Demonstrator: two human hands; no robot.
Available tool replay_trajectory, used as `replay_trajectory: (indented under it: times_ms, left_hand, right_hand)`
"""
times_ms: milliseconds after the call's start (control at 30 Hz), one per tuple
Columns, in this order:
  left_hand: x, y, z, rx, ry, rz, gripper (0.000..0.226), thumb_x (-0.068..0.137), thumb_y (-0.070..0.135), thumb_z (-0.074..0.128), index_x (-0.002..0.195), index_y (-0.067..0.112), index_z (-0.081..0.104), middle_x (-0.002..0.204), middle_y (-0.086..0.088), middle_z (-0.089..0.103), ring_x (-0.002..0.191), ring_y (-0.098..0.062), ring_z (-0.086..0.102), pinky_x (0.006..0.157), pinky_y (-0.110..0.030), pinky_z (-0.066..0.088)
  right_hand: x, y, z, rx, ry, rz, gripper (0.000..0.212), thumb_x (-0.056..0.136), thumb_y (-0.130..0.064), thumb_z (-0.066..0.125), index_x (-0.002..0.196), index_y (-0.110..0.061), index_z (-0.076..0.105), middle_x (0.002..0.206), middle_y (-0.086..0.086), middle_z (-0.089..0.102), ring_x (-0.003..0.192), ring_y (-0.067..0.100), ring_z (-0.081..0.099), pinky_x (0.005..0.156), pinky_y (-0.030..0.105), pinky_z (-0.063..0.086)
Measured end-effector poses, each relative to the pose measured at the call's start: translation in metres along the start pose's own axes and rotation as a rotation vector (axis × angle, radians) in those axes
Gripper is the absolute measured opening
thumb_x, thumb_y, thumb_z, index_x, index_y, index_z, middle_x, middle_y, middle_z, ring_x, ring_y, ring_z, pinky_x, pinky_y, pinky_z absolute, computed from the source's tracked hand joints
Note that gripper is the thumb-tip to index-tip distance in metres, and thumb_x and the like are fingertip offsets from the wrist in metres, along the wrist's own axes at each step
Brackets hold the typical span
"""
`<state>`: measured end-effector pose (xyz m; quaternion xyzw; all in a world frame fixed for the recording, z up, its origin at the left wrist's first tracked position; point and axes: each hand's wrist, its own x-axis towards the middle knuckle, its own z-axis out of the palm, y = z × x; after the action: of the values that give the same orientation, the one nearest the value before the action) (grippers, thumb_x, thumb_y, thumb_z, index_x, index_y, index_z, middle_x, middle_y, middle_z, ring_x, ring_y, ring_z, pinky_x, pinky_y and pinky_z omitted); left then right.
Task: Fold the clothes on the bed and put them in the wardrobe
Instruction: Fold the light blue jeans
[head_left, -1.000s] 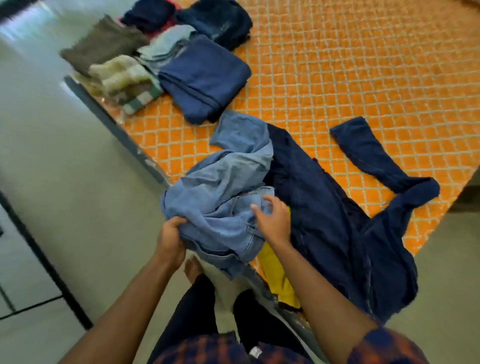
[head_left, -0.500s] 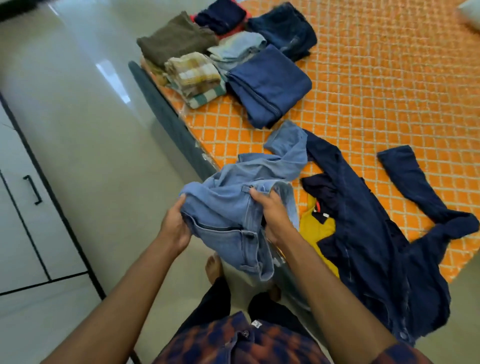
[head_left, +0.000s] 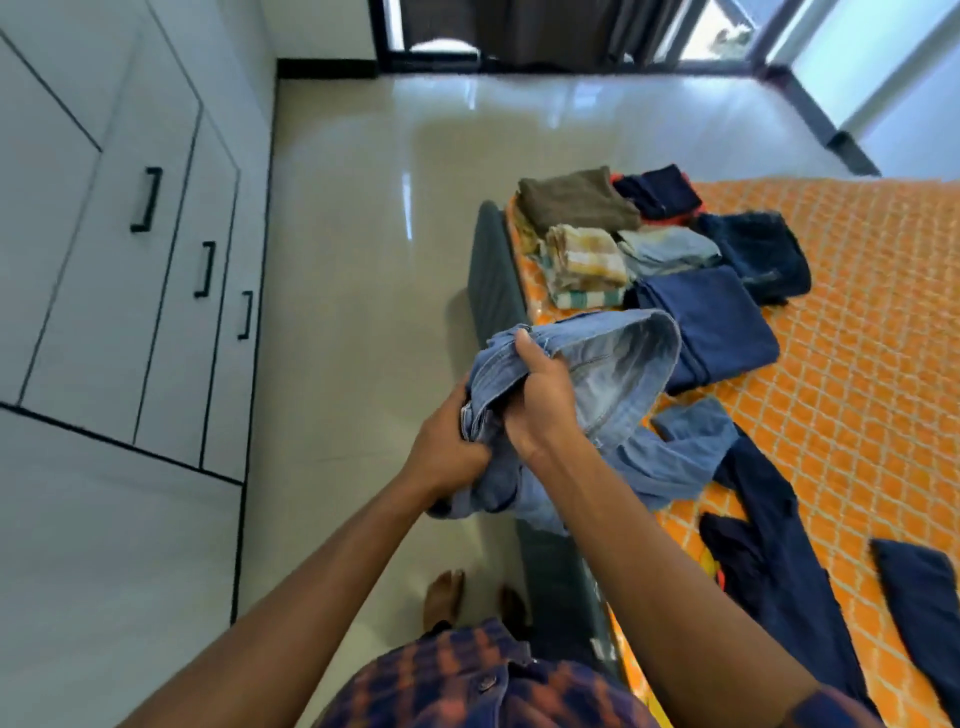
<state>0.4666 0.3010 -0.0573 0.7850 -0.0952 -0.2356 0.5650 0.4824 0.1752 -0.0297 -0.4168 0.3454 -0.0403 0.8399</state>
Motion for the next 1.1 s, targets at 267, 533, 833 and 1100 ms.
replay_trajectory:
  times_ms: [267, 533, 833, 1100]
  left_hand:
    - [-0.003, 0.037, -0.078, 0.488, -0.074, -0.108, 0.005, 0.064, 0.010, 0.050, 0.067, 0.011, 0.054, 0.060, 0.001, 0.056, 0.060, -0.021, 0.049, 0.057, -0.033, 0.037]
    - [-0.040, 0.081, -0.109, 0.763, -0.142, -0.218, 0.016, 0.079, -0.004, 0.049, 0.077, 0.010, 0.057, 0.086, -0.010, 0.064, 0.083, -0.031, 0.059, 0.073, -0.039, 0.046]
    - [-0.095, 0.132, -0.158, 0.813, 0.046, -0.251, 0.056, 0.076, -0.008, 0.045, 0.110, 0.027, 0.075, 0.109, 0.004, 0.073, 0.101, -0.019, 0.065, 0.093, -0.045, 0.053]
    - [-0.142, 0.122, -0.186, 0.886, 0.224, -0.240, 0.067, 0.074, -0.009, 0.045, 0.118, 0.031, 0.074, 0.116, 0.002, 0.074, 0.106, -0.021, 0.065, 0.090, -0.034, 0.050]
  right_hand:
    - [0.002, -0.001, -0.076, -1.018, -0.326, -0.477, 0.051, 0.076, -0.049, 0.084, 0.114, -0.018, 0.067, 0.111, 0.001, 0.070, 0.104, 0.014, 0.067, 0.093, 0.034, 0.054]
    - [0.032, 0.023, -0.138, -1.486, -0.492, -0.806, 0.083, 0.067, -0.038, 0.083, 0.143, -0.020, 0.053, 0.141, 0.006, 0.051, 0.128, 0.031, 0.049, 0.103, 0.040, 0.042]
    - [0.015, 0.051, -0.084, -1.432, -0.667, -0.988, 0.072, 0.077, -0.054, 0.070, 0.137, -0.017, 0.058, 0.134, 0.007, 0.061, 0.123, 0.030, 0.052, 0.101, 0.036, 0.037]
    - [0.030, 0.022, -0.030, -1.104, -0.246, -0.864, 0.049, 0.074, -0.033, 0.089, 0.101, -0.017, 0.052, 0.097, -0.004, 0.048, 0.087, 0.016, 0.047, 0.076, 0.038, 0.044]
